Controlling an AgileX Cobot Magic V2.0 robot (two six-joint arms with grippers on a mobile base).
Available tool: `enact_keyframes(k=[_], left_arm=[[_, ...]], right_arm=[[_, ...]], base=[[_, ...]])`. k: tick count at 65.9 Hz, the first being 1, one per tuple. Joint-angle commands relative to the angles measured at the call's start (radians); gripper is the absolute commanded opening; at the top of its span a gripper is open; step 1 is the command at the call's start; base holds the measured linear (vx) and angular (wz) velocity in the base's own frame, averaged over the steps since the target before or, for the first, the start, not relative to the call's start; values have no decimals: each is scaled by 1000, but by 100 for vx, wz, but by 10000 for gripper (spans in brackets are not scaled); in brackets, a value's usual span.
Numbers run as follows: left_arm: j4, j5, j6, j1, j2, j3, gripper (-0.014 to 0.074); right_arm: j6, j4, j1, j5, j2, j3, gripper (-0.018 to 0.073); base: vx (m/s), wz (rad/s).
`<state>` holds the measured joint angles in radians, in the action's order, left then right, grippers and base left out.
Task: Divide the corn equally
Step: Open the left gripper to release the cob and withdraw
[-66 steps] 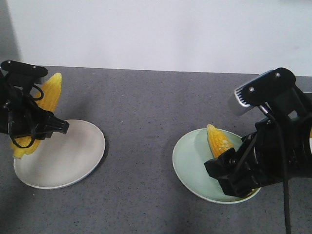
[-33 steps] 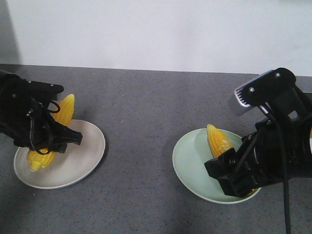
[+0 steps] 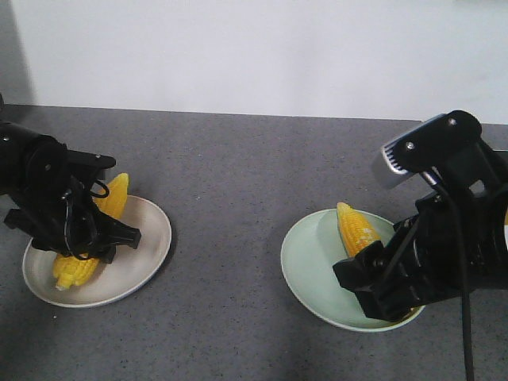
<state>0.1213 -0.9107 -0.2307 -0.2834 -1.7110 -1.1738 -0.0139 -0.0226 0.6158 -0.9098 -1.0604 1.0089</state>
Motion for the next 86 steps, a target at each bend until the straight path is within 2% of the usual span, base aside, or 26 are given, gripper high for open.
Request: enact_keyframes(k=[1, 9, 26, 37, 48, 59, 73, 86], left_arm=[[-1, 8, -10, 1, 38, -31, 496], [-1, 3, -10, 1, 43, -31, 533], [3, 6, 5, 0, 109, -31, 533], [-13, -7, 61, 0, 212, -31, 533], [-92, 1, 161, 0, 336, -23, 533], [-157, 63, 231, 0, 496, 48, 533], [-159, 133, 281, 0, 683, 163, 533], [-159, 139, 287, 0, 831, 249, 533]], right_arm=[[7, 4, -1, 47, 15, 24, 582], [7, 4, -1, 47, 15, 24, 582], [7, 4, -1, 47, 15, 24, 582], [7, 4, -1, 47, 15, 24, 582], [7, 4, -1, 47, 15, 24, 582], [7, 4, -1, 47, 15, 24, 582], [7, 4, -1, 47, 15, 24, 582], [7, 4, -1, 47, 15, 24, 582]], base=[[0, 0], [0, 0], [0, 0], [0, 0], [0, 0], [0, 0], [0, 0], [0, 0]])
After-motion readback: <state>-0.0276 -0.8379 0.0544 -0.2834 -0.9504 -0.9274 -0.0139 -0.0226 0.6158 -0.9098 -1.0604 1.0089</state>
